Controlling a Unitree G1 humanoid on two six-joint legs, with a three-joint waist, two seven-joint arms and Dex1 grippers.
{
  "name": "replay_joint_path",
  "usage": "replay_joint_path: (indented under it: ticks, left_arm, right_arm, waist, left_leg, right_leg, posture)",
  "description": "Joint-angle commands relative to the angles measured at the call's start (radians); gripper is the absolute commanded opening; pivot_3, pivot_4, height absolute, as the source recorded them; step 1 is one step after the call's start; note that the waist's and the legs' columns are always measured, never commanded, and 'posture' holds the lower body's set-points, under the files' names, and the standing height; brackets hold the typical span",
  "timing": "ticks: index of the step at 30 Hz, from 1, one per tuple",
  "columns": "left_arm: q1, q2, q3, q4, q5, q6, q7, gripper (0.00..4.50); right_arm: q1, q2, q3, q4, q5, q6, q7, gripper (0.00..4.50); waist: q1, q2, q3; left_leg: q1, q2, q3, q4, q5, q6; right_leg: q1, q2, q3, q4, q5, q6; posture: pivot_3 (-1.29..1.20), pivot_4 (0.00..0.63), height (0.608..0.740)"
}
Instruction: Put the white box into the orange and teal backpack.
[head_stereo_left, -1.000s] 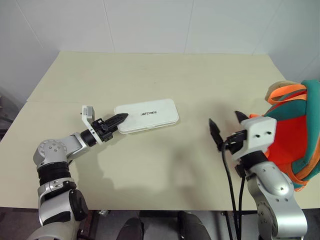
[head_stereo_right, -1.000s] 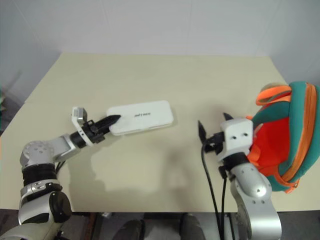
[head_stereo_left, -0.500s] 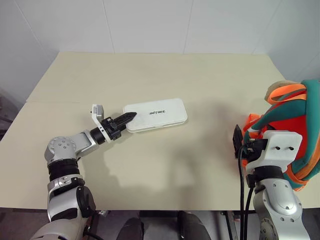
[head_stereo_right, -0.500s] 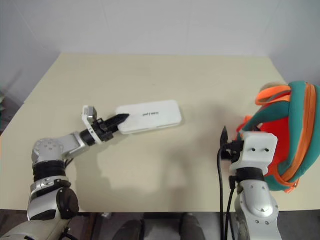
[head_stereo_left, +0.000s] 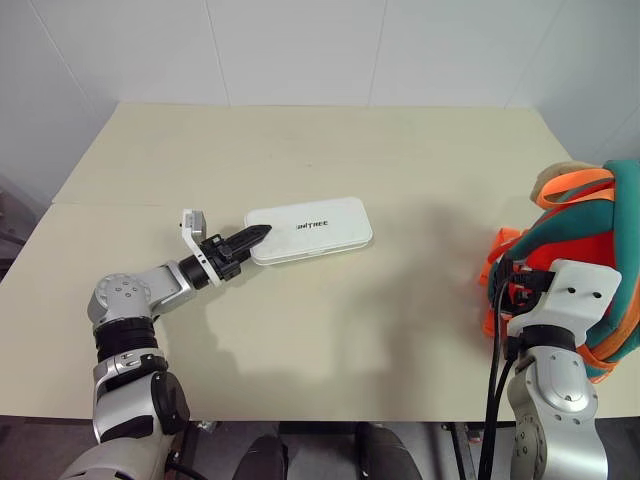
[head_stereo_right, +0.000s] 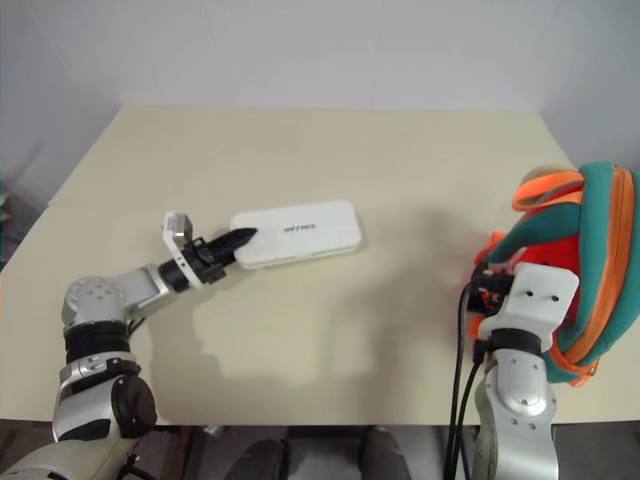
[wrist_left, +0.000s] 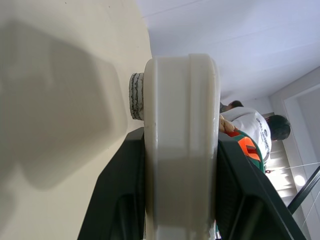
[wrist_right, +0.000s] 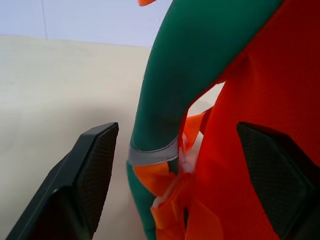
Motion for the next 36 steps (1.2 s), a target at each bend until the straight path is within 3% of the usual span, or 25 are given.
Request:
replay_joint_path:
  ticks: [1,20,24,33,36]
  left_arm:
    - [-0.003,0.006,0.015,-0.037,-0.04,-0.001,-0.011,1.33]
    - [0.066,-0.014,0.057,-0.149,-0.099,0.033,0.055,1.33]
    - [0.082,-0.018,0.064,-0.174,-0.119,0.039,0.073,1.33]
    - [0.109,-0.018,0.076,-0.212,-0.156,0.045,0.103,1.33]
    - [0.112,-0.017,0.079,-0.216,-0.166,0.043,0.112,1.33]
  right_arm:
    - [-0.032,-0.005,-0.023,0.013,0.008,-0.044,-0.014,4.5]
    - [-0.263,-0.066,-0.068,0.345,-0.009,-0.131,-0.084,4.5]
    - [-0.301,-0.083,-0.066,0.393,-0.029,-0.146,-0.119,3.64]
    - [-0.316,-0.085,-0.042,0.397,0.011,-0.143,-0.087,0.61]
    - [-0.328,-0.09,-0.032,0.388,0.034,-0.139,-0.06,0.5]
  waist:
    - [-0.001,0.0,0.0]
    - [-0.003,0.0,0.0]
    - [-0.002,0.0,0.0]
    - [-0.003,0.0,0.0]
    - [-0.004,0.0,0.0]
  left_leg:
    - [0.0,0.0,0.0,0.0,0.0,0.0]
    - [0.0,0.0,0.0,0.0,0.001,-0.001]
    - [0.0,0.0,0.0,0.0,0.001,-0.001]
    - [-0.001,0.0,0.0,-0.001,0.002,-0.004]
    - [0.0,0.0,0.0,-0.001,0.002,-0.004]
  right_leg:
    - [0.0,0.0,0.0,0.0,0.0,0.0]
    - [0.0,0.0,0.0,-0.001,0.0,0.0]
    - [0.0,0.0,0.0,0.0,0.0,0.0]
    - [0.0,0.0,0.0,-0.001,0.0,0.0]
    - [0.0,0.0,0.0,-0.001,0.0,0.0]
  posture:
    - [0.0,0.15,0.74]
    - [0.0,0.15,0.74]
    - [0.0,0.15,0.74]
    - [0.0,0.15,0.74]
    - [0.0,0.15,0.74]
